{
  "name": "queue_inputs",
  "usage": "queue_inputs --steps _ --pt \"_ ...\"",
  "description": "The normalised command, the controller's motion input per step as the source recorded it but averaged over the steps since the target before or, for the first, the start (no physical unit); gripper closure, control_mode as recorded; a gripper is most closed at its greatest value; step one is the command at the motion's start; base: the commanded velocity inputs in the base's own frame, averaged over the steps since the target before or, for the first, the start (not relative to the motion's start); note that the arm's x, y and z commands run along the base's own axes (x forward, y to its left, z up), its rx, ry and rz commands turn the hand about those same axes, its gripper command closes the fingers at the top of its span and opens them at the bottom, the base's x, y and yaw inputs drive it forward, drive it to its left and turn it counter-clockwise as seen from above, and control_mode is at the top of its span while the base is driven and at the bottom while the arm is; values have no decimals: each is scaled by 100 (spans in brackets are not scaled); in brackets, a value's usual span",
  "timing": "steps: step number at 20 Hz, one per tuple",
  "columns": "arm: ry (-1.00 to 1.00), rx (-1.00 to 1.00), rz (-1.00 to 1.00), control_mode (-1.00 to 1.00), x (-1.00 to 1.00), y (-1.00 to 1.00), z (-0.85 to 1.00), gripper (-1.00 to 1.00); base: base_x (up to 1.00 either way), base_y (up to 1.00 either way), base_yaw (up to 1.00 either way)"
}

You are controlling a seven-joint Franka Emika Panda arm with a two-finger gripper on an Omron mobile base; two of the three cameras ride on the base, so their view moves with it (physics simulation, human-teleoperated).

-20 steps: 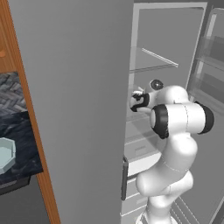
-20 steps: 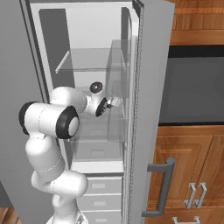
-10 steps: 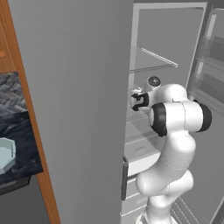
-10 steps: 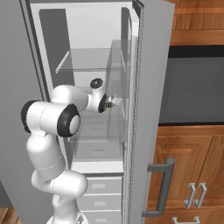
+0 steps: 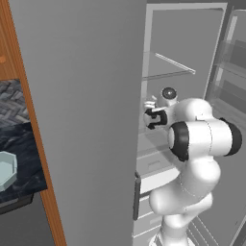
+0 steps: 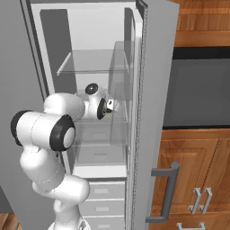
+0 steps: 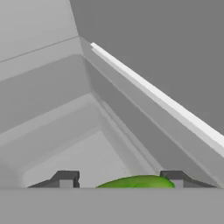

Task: Pick the peach and kiwi from the fridge and place them inside the tupperware on the counter.

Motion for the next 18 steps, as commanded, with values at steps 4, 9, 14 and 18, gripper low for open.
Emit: queue_inputs --steps 4,9,14,18 --pt "-14 0 0 -100 -100 15 2 100 0 0 0" --pt "-14 0 0 -100 -100 1 32 100 0 0 0" --pt "-6 0 1 -100 -100 0 73 100 0 0 0" --pt "2 0 11 -100 -100 0 100 100 0 0 0"
